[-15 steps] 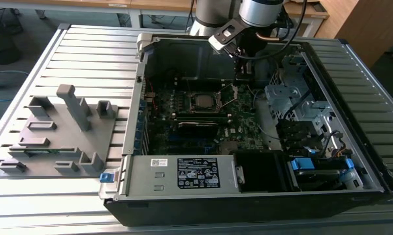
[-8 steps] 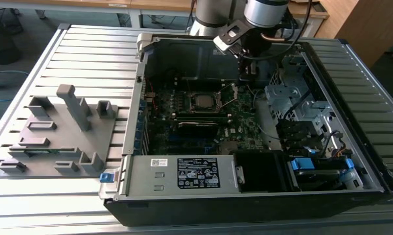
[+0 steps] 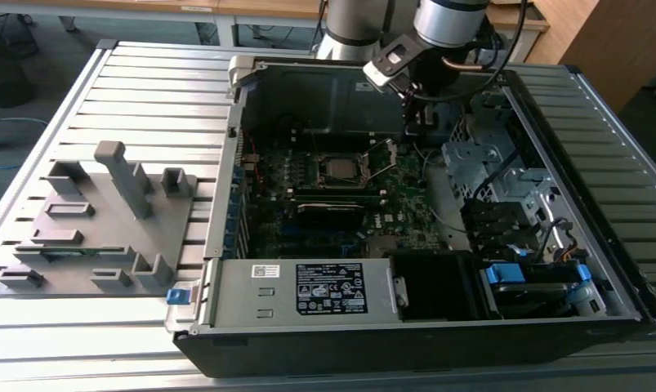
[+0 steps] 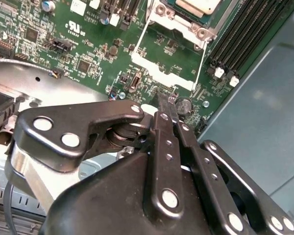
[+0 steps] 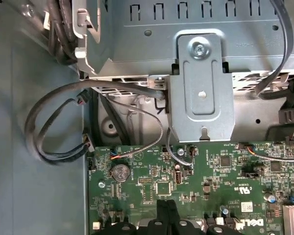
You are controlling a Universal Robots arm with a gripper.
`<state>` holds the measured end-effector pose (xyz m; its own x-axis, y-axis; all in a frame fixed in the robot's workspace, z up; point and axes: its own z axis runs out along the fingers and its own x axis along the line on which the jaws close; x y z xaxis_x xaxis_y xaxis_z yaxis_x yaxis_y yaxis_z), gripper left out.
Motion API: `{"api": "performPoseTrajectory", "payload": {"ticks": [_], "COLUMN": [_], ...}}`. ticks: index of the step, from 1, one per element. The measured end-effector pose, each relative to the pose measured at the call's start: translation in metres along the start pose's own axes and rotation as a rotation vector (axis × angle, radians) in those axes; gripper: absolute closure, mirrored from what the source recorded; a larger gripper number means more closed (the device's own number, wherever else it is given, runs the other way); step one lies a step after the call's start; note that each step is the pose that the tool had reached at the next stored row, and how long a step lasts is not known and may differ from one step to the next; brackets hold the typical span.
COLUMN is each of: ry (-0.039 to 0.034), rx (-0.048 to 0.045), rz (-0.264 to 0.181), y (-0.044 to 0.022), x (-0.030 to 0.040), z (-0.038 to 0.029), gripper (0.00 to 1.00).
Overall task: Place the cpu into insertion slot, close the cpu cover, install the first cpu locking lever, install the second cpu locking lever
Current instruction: 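Close the cpu cover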
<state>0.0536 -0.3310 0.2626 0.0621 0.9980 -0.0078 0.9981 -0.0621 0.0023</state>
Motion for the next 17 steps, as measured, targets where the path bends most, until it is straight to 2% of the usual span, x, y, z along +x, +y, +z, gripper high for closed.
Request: {"api": "performPoseTrajectory", "payload": {"ticks": [6,17], "ry": [0.0002,0.0001], "rx": [-0.0047,-0.0049], "rz": [-0.003,0.009], "y": [0.0002,0.0002], "x": [0.0001,0.0001], "z": [0.0038,0.0122], "gripper": [0.9,0.9]}}
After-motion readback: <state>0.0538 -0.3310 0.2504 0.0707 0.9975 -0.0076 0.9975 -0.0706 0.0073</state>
